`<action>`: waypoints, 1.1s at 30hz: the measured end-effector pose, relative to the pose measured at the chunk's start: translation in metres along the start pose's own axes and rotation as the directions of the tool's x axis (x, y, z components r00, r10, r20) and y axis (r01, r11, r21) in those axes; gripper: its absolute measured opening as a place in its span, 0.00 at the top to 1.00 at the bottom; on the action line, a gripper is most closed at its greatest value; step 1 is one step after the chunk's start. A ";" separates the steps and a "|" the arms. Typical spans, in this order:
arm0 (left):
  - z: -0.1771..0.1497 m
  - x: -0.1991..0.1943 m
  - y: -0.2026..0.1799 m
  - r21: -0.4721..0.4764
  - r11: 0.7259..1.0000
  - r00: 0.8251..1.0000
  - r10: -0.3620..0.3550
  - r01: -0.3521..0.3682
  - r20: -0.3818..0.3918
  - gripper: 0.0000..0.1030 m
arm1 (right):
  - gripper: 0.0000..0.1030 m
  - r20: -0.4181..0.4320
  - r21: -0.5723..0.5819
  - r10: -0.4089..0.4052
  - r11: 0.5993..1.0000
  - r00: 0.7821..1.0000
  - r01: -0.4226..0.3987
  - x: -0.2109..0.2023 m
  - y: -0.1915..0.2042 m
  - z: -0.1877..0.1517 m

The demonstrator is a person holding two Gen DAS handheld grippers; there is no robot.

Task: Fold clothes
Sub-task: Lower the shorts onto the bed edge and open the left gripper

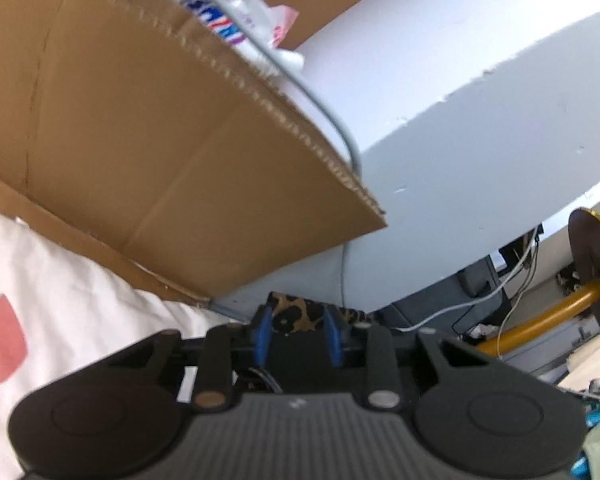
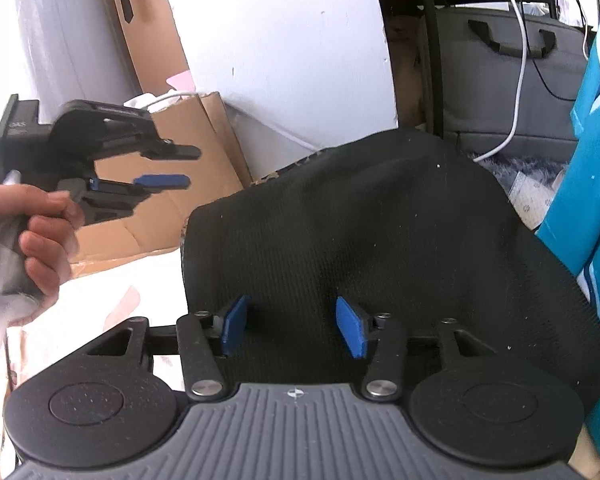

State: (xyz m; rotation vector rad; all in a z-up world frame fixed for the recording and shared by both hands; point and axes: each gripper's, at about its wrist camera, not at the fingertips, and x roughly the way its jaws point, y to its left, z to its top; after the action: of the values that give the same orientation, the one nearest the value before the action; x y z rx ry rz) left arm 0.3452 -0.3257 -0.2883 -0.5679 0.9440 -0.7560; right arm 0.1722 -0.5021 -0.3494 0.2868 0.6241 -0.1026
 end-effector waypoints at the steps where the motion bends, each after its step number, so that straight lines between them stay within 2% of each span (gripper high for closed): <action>1: -0.001 -0.002 -0.004 0.014 1.000 1.000 -0.007 0.007 -0.010 0.70 | 0.44 0.000 -0.002 0.000 1.000 1.000 0.000 0.001 0.000 -0.001; 8: -0.030 0.000 -0.035 0.080 0.991 0.987 -0.093 0.104 -0.134 0.70 | 0.44 0.034 0.025 -0.009 1.000 0.999 0.008 -0.008 -0.003 0.002; 13: -0.058 0.003 -0.051 0.167 0.976 0.972 -0.100 0.137 -0.212 0.70 | 0.44 0.035 0.043 -0.039 0.998 0.999 0.038 -0.013 -0.016 0.001; 15: -0.064 0.006 -0.050 0.199 0.974 0.971 -0.064 0.112 -0.232 0.70 | 0.44 0.029 0.055 -0.046 0.997 0.999 0.044 -0.012 -0.021 -0.001; 17: -0.068 0.010 -0.047 0.224 0.971 0.970 -0.022 0.079 -0.244 0.77 | 0.44 0.016 0.065 -0.048 0.997 0.999 0.047 -0.009 -0.024 -0.004; 18: -0.070 0.013 -0.043 0.227 0.972 0.971 -0.003 0.059 -0.240 0.85 | 0.44 0.011 0.064 -0.048 0.997 0.999 0.047 -0.008 -0.024 -0.005; 19: -0.070 0.017 -0.039 0.228 0.973 0.972 0.013 0.042 -0.236 0.98 | 0.44 0.007 0.060 -0.047 0.997 0.999 0.047 -0.006 -0.024 -0.006; 22: -0.069 0.029 -0.027 0.234 0.972 0.972 0.050 0.005 -0.229 0.97 | 0.44 -0.005 0.057 -0.044 0.997 0.999 0.045 -0.003 -0.027 -0.008; 25: -0.067 0.036 -0.028 0.285 0.959 0.973 0.077 -0.012 -0.220 0.97 | 0.42 -0.012 0.061 -0.043 0.997 0.999 0.043 -0.005 -0.033 -0.013; 29: -0.063 0.033 -0.030 0.312 0.950 0.971 0.094 -0.021 -0.220 0.97 | 0.37 -0.020 0.065 -0.055 0.996 0.998 0.056 -0.009 -0.040 -0.021; 33: -0.055 0.022 -0.034 0.328 0.942 0.966 0.142 -0.066 -0.215 0.98 | 0.37 -0.057 0.071 -0.069 0.995 0.996 0.073 -0.012 -0.043 -0.031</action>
State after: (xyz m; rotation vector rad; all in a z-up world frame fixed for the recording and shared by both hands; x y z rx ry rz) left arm 0.2948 -0.3693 -0.3013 -0.1435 1.0355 -0.8715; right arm 0.1376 -0.5343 -0.3767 0.3386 0.6858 -0.1870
